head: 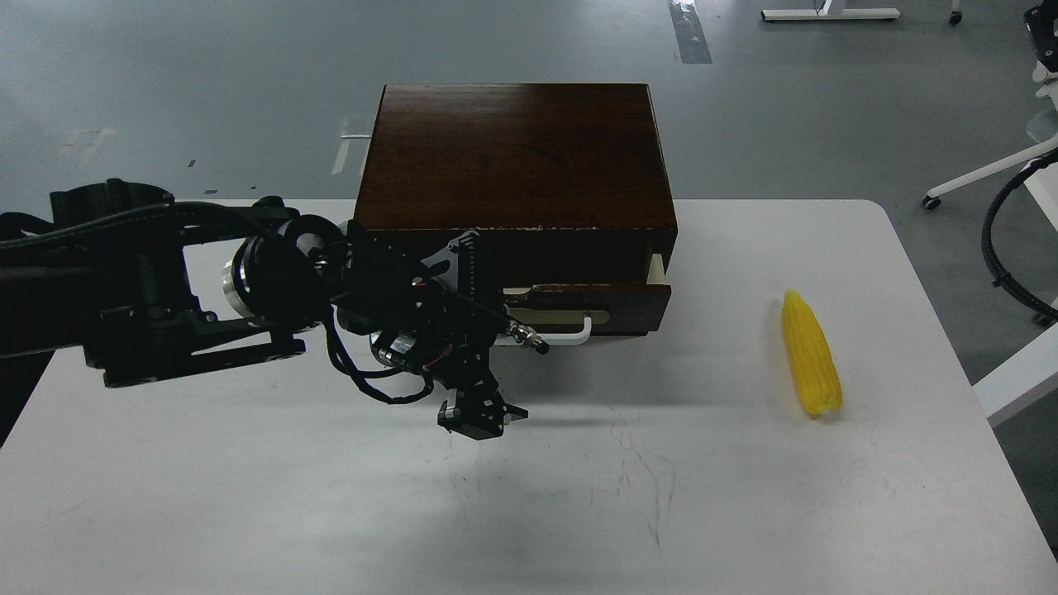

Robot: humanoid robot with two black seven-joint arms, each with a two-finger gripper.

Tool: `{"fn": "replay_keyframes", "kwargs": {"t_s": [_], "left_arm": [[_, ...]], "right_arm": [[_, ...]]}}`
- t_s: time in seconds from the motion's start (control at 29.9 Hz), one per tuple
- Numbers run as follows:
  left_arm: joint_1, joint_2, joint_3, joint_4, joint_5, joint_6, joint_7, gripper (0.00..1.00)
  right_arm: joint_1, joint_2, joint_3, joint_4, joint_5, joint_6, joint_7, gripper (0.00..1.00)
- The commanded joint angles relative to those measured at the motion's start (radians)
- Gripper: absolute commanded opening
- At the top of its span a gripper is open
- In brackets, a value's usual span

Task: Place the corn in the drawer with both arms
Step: 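Pull the drawer handle toward the robot with the left gripper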

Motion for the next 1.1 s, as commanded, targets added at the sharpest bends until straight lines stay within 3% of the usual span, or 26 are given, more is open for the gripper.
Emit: {"fn": "replay_keyframes", "kwargs": {"t_s": [0.0, 1.07], "left_arm": [[0.0, -0.001, 0.0, -0.002, 0.0, 0.0, 0.0, 0.97], [-0.003, 0.009, -0.001, -0.086, 0.0, 0.0, 0.0, 0.97]], "right_arm": [[0.0, -0.005, 0.0, 0.0, 0.0, 0.0, 0.0, 1.0], [0.0, -0.011, 0.0, -0.002, 0.0, 0.0, 0.0, 1.0]]}}
